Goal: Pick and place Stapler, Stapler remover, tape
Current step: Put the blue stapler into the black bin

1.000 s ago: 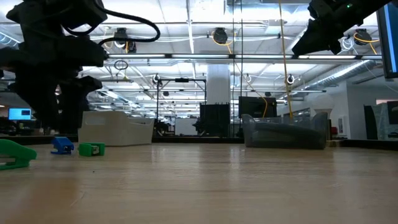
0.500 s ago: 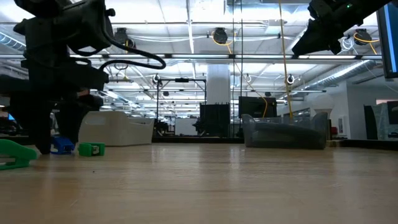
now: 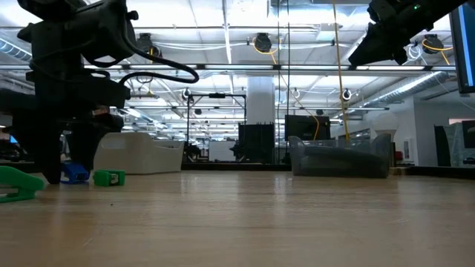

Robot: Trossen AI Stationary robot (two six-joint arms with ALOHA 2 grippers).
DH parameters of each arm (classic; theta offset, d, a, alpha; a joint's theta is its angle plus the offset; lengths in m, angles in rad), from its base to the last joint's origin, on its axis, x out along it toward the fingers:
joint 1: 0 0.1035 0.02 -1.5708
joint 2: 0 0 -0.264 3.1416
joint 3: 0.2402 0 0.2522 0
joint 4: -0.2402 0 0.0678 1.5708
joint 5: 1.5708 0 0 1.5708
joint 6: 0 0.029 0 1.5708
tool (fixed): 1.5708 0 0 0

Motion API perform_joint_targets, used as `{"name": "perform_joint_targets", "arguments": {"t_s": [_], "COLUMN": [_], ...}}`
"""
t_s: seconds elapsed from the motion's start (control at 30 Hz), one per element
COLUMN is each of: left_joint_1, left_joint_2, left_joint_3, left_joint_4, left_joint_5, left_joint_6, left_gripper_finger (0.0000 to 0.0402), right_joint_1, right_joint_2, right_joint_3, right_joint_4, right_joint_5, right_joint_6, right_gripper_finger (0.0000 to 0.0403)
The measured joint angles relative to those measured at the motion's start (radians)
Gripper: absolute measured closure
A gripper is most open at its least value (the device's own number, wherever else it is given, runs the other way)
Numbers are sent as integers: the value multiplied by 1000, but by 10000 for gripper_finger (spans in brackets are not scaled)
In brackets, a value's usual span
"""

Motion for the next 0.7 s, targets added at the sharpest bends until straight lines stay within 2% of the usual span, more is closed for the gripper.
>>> {"name": "perform_joint_targets", "arguments": {"t_s": [0.1,0.43,0.6,0.7], "left_joint_1": [0,0,0,1], "left_joint_2": [-1,-1,-1,-1], "left_joint_3": [0,0,0,0], "left_joint_4": [1,11,11,11], "left_joint_5": [2,43,56,57], "left_joint_6": [-1,-30,-61,-89], "left_gripper_finger": [211,328,331,316], "right_joint_1": [0,0,0,0], "right_joint_2": [0,0,0,0], "right_joint_3": [0,0,0,0], "right_joint_4": [0,0,1,12], "right_joint_5": [0,0,0,-1], "right_joint_6": [2,3,4,11], "right_gripper_finger": [314,314,314,314]}}
